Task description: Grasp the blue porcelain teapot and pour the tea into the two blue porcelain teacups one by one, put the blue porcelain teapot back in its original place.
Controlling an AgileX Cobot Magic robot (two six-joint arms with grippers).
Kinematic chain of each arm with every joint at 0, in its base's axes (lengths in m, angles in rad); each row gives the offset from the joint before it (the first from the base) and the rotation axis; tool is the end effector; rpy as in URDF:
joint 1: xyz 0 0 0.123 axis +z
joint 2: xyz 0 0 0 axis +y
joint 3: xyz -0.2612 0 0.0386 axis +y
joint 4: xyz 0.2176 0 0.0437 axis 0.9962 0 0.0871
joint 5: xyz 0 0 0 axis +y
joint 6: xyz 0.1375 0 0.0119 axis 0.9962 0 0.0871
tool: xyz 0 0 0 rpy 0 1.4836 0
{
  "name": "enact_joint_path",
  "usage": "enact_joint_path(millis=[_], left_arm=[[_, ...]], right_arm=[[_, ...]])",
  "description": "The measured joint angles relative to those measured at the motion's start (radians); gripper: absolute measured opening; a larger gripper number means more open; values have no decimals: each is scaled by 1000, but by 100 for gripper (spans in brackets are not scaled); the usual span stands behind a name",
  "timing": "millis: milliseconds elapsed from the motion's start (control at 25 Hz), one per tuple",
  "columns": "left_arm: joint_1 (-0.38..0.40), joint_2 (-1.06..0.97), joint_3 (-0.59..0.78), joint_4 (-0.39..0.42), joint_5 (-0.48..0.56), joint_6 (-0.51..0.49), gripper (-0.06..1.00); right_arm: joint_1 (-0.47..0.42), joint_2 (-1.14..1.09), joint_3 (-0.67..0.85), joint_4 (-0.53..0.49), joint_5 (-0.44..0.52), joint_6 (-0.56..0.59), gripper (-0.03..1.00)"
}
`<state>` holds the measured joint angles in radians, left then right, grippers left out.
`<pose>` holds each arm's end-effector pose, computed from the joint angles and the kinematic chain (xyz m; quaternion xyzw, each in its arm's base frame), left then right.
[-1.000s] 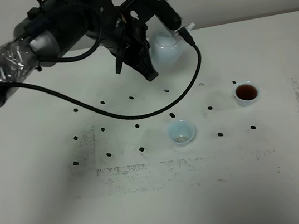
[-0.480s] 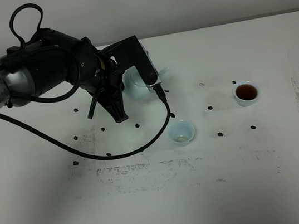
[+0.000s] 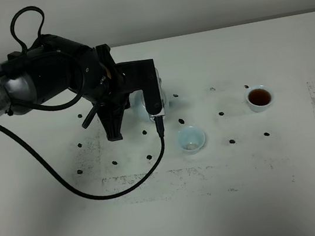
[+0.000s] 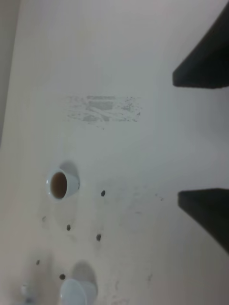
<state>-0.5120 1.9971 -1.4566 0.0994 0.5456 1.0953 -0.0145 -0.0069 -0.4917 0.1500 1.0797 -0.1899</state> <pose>0.3757 -0.2030 0.1546 0.7130 0.6410 0.1162 0.2593 0.0297 0.0178 0.2378 -0.0785 0.8525 0.0223 0.5163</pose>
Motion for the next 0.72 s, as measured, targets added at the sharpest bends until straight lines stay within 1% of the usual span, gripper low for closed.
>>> enact_joint_path(millis=[200, 320, 400, 480, 720], left_arm=[[0, 0, 0, -73, 8, 144, 7], [0, 0, 0, -134, 13, 231, 7], [0, 0, 0, -159, 13, 276, 7], [0, 0, 0, -169, 13, 300, 7], [0, 0, 0, -169, 13, 311, 7]], right_arm=[[0, 0, 0, 0, 0, 0, 45], [0, 0, 0, 0, 0, 0, 45], [0, 0, 0, 0, 0, 0, 45], [0, 0, 0, 0, 0, 0, 45], [0, 0, 0, 0, 0, 0, 45]])
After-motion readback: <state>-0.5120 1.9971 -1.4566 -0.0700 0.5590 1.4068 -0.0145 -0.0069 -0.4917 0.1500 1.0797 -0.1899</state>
